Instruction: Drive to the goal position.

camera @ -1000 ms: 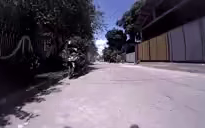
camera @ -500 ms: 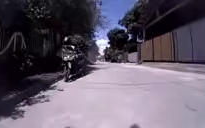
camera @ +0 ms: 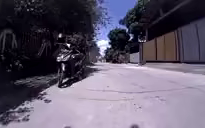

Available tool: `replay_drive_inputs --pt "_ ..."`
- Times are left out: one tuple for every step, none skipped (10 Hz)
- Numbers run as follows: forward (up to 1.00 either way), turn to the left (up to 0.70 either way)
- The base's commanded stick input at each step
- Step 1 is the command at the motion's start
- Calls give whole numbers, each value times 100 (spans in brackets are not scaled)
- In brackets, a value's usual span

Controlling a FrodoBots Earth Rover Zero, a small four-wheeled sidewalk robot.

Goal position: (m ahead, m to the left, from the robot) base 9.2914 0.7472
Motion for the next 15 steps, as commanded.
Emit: replay_drive_inputs --pt "100 0" --pt "100 0" --pt "100 0" --pt "100 0" --pt "100 0" --pt "100 0" --pt "100 0" --pt "100 0" --pt "100 0" --pt "100 0" --pt "100 0" --pt "100 -27" --pt "100 -27" --pt "100 -27" --pt "100 -27"
